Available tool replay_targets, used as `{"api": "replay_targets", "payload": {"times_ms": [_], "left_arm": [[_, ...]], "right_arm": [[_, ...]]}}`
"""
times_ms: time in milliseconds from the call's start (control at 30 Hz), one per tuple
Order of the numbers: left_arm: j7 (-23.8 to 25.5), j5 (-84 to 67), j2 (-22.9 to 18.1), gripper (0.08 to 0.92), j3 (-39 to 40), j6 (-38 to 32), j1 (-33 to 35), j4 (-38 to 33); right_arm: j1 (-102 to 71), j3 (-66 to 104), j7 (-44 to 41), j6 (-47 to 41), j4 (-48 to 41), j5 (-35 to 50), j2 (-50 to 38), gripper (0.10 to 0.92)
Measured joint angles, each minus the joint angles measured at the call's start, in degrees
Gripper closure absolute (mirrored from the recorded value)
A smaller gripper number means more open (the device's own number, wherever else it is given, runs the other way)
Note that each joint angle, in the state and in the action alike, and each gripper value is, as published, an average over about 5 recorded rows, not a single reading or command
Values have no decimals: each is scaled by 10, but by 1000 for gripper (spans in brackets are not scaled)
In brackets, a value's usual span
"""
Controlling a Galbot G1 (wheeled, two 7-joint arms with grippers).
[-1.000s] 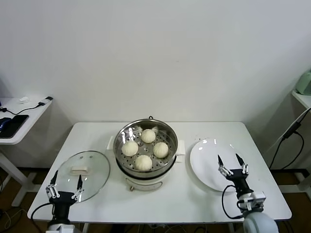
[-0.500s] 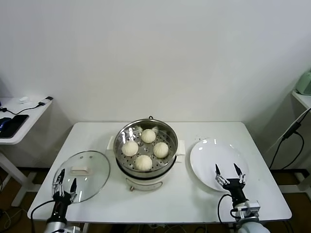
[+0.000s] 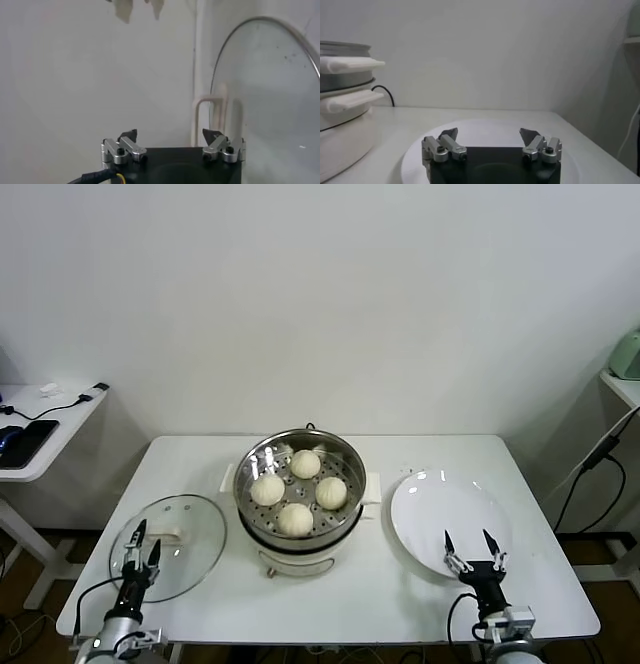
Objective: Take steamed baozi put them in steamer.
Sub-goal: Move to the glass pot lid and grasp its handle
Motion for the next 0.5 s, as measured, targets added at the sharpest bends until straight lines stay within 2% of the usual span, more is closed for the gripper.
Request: {"api": "replay_targets", "payload": {"times_ms": [267,367,500], "left_arm": [[-4,4,8,183,12,-5,-35,38],[-4,5,9,236,16,-8,-43,48],[-7,6,9,354,20,-12,-53,59]], "right_arm": [[-1,2,1,-2,7,-10,9,203],[0,2,2,-2,7,-13,12,203],[1,2,3,-2,7,-15,15,203]]}}
